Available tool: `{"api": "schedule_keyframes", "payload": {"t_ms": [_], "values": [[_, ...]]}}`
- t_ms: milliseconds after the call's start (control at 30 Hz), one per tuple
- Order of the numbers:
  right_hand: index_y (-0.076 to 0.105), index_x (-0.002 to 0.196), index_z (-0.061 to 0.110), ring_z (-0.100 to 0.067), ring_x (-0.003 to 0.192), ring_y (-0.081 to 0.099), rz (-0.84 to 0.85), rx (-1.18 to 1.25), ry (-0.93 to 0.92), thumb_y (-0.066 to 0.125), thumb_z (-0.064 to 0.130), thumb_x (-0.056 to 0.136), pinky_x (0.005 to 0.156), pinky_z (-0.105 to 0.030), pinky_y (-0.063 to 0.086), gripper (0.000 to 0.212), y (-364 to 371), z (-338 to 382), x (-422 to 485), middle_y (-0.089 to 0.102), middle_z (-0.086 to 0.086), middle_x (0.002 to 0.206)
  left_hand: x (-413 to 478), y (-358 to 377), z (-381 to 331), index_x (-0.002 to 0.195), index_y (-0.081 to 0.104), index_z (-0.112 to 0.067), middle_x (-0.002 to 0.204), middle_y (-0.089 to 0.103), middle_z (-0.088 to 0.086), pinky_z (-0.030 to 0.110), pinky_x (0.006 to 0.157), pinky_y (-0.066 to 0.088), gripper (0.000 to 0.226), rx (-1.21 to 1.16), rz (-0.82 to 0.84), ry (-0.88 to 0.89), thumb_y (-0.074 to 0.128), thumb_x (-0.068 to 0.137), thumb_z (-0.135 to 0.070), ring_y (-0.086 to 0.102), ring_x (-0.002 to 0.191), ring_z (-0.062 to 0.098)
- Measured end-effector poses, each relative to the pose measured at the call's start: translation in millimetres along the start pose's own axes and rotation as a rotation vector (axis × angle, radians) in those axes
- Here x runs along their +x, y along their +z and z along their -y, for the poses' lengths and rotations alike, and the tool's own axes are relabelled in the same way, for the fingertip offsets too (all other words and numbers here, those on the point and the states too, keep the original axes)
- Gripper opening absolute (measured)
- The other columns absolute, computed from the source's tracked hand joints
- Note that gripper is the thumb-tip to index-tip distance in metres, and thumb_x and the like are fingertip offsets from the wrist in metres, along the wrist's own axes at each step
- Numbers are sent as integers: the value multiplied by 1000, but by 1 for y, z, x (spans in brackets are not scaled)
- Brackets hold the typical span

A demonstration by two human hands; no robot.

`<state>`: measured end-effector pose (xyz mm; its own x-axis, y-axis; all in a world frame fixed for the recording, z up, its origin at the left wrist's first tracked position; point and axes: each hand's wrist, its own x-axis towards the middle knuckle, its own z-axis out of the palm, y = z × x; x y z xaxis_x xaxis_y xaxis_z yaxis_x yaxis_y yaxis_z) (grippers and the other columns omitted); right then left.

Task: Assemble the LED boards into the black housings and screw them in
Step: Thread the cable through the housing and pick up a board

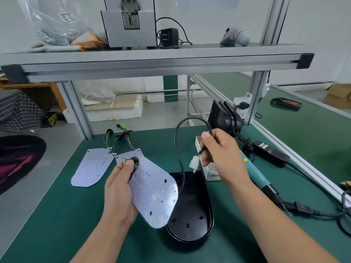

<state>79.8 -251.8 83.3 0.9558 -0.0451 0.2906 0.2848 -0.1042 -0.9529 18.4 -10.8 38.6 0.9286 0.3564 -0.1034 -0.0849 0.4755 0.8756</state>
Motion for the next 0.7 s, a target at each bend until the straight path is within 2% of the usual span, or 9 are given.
{"api": "schedule_keyframes", "payload": {"t_ms": [100, 167, 233, 333, 433, 500, 567, 633, 700], "values": [[60, 92, 8, -17, 68, 69, 212, 92, 87, 63, 5, 102, 64, -34, 62, 11, 5, -15, -2, 65, -1, 75, 4, -4, 2, 99, 73, -16, 99, 68, 10, 37, 79, 56, 16, -39, 30, -121, 62, 104, -27, 65, 89, 28], [62, 93, 10, -19, 72, 71, 314, 73, 107, 63, 1, 100, 68, -37, 64, 11, 9, -25, -5, 65, -1, 75, 6, -6, 5, 111, 75, -8, 121, 74, 21, 48, 102, 56, 23, -73, 26, -190, 62, 104, -26, 73, 107, 32], [64, 95, 11, -19, 71, 70, 324, 30, 116, 63, 1, 100, 66, -38, 64, 11, 11, -33, -7, 66, 2, 74, 8, -7, 8, 99, 80, -11, 123, 76, 19, 57, 117, 45, 26, -110, 40, -272, 60, 106, -25, 71, 123, 32], [64, 101, 12, -19, 69, 69, 324, -84, 104, 62, 3, 101, 64, -38, 63, 9, 12, -39, -8, 65, 5, 75, 9, -5, 13, 80, 81, -15, 103, 77, 5, 58, 125, 32, 38, -179, 128, -381, 57, 107, -26, 57, 140, 35], [63, 98, 16, -16, 66, 70, 344, -209, 47, 61, 5, 102, 64, -33, 61, 12, 14, -38, -10, 66, 4, 72, 6, 4, 18, 83, 80, -16, 113, 76, 10, 55, 123, 36, 31, -191, 164, -420, 60, 103, -29, 61, 134, 34], [61, 94, 25, -15, 63, 71, 370, -324, -16, 61, 8, 102, 64, -26, 58, 19, 14, -35, -12, 69, 4, 70, 3, 11, 19, 104, 75, -16, 126, 72, 16, 49, 106, 55, 21, -148, 143, -392, 61, 102, -31, 69, 116, 31], [59, 91, 29, -16, 65, 72, 431, -414, -86, 60, 10, 101, 66, -27, 57, 22, 12, -29, -13, 71, 2, 74, 3, 15, 22, 115, 70, -13, 123, 72, 17, 42, 82, 65, 25, -98, 139, -348, 58, 106, -32, 73, 100, 28], [60, 95, 25, -14, 68, 71, 524, -473, -172, 59, 13, 99, 70, -33, 58, 13, 8, -24, -14, 71, 0, 81, 3, 15, 24, 124, 67, -2, 127, 71, 23, 44, 89, 61, 37, -67, 159, -326, 56, 107, -33, 71, 104, 29], [62, 99, 25, -12, 72, 71, 569, -532, -242, 57, 17, 94, 71, -34, 58, 10, 8, -20, -15, 69, 4, 85, 2, 14, 22, 126, 66, -8, 128, 69, 22, 47, 98, 53, 34, -44, 164, -298, 56, 108, -34, 65, 109, 31]]}}
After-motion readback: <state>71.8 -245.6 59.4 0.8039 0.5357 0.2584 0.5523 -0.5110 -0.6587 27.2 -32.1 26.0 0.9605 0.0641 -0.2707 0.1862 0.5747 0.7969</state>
